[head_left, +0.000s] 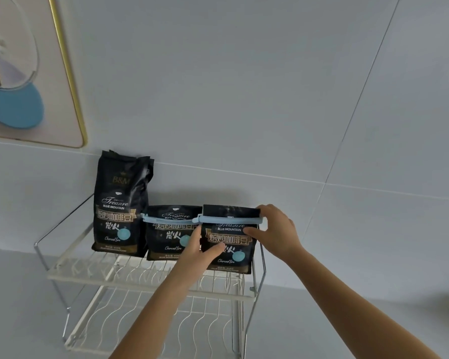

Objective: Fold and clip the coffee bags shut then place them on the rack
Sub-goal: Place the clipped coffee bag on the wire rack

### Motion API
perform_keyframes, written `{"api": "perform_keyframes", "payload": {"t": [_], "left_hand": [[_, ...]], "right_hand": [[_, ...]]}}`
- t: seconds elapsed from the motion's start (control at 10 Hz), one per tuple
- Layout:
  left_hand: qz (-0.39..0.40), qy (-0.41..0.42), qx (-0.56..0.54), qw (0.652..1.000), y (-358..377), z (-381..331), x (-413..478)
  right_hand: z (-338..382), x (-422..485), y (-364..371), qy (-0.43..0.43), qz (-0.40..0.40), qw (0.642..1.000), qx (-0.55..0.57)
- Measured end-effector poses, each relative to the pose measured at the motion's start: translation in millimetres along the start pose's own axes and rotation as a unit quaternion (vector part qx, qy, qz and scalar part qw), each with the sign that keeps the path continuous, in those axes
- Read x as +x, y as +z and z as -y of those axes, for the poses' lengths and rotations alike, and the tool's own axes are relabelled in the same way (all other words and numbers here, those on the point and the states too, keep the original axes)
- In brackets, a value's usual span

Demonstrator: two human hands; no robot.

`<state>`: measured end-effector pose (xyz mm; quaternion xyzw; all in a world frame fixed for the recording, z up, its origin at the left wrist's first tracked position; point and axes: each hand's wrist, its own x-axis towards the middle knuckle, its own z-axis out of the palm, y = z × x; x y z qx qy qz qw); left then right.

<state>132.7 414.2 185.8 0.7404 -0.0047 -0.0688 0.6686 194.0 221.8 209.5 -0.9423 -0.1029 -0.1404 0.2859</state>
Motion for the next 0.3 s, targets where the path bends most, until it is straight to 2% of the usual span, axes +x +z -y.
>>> {"api": "perform_keyframes", "payload": {"t": [0.2, 0.3], "left_hand": [[-0.034, 0.033, 0.107, 0.993, 4, -17, -9], [-0.031, 0.017, 0.209, 0.977, 2, -31, -15]], "right_hand": [[1, -11, -12, -0.001, 0.068, 0.998, -0.014], [8, -20, -26, -0.042, 0.041, 0.996, -0.061]]}}
